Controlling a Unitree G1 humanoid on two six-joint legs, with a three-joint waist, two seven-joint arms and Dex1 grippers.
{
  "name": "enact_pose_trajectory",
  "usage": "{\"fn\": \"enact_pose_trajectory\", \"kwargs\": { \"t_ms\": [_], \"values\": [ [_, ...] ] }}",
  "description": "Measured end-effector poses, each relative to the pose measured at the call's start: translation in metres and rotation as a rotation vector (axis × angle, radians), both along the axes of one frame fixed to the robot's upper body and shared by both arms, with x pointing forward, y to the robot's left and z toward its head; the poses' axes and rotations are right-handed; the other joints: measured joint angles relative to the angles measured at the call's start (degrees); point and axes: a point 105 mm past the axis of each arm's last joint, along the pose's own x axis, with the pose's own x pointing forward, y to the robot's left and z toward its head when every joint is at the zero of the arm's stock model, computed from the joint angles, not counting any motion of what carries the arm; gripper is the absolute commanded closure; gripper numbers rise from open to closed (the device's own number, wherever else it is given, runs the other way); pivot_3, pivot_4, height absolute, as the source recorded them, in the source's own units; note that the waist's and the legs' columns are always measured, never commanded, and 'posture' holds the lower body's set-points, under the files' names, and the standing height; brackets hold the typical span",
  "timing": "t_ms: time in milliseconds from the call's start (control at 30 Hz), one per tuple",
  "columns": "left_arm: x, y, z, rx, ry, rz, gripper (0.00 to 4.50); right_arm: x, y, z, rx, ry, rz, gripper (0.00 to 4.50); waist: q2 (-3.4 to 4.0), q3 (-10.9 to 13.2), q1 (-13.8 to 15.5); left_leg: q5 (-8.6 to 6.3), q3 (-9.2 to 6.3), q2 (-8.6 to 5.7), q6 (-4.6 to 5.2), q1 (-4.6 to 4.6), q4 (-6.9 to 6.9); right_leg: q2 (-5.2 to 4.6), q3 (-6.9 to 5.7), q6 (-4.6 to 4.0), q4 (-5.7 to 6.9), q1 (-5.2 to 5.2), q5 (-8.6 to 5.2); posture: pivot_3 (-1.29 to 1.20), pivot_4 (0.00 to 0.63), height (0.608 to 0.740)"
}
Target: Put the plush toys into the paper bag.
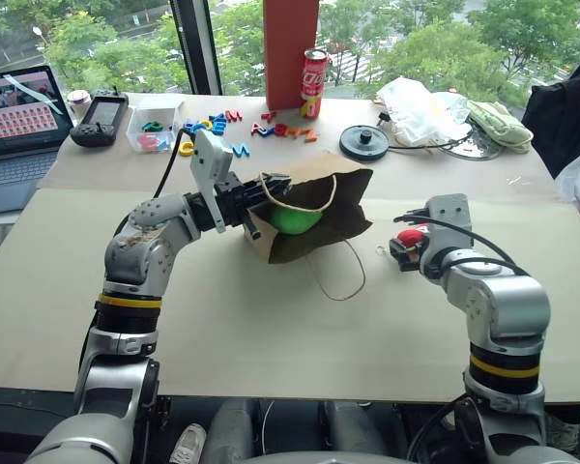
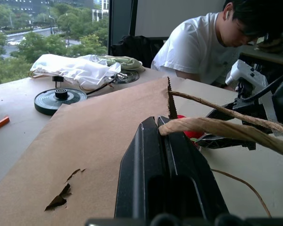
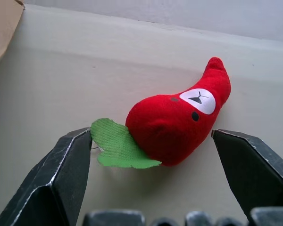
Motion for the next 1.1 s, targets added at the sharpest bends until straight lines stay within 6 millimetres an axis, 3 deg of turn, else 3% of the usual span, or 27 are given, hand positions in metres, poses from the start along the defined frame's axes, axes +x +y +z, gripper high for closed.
{"fn": "enact_pose_trajectory", "kwargs": {
  "t_ms": [167,267,567,800,967,1100],
  "values": [
    [0.0,-0.001,0.0,-0.003,0.001,-0.002,4.5,0.007,-0.008,-0.011,0.015,-0.023,-0.093,0.05,0.01,0.0,0.0,0.0,0.0,0.0,0.0,0.0,0.0,-0.01,0.0,0.0,0.0,0.0,0.0,0.0,0.15,0.739],
    [0.0,-0.001,0.0,-0.003,0.001,-0.002,4.5,0.012,-0.011,-0.015,0.026,-0.04,-0.113,0.71,0.01,0.0,-0.1,0.0,0.01,0.01,0.0,0.01,0.0,0.0,0.0,0.0,0.0,0.0,0.0,0.0,0.15,0.739],
    [0.0,-0.001,0.0,-0.003,0.001,-0.002,4.5,0.019,-0.004,-0.011,0.039,-0.107,-0.097,3.83,0.02,0.0,-0.3,0.0,0.0,0.03,0.0,0.01,-0.01,0.03,0.01,0.0,0.02,-0.01,0.0,0.0,0.15,0.739],
    [0.0,-0.001,0.0,-0.002,0.001,-0.002,4.5,0.02,-0.01,0.0,0.015,-0.158,-0.09,3.83,0.03,0.0,-0.1,0.0,0.01,0.01,0.0,0.0,-0.01,-0.01,0.0,0.0,0.01,-0.01,0.0,0.0,0.15,0.739],
    [0.0,0.0,-0.002,-0.003,0.007,0.001,4.5,0.008,-0.028,0.047,-0.046,-0.304,-0.034,3.83,0.04,0.0,-0.1,0.0,0.0,0.02,0.0,0.0,-0.02,0.0,-0.01,0.0,-0.02,0.0,0.0,0.0,0.15,0.739],
    [-0.001,0.0,-0.003,-0.001,0.009,0.0,4.5,-0.009,-0.024,0.077,-0.073,-0.331,0.159,3.83,0.04,0.0,-0.1,-0.01,-0.01,0.03,0.0,0.01,-0.02,0.01,-0.01,0.0,-0.05,0.03,0.0,0.0,0.15,0.739]
  ]
}}
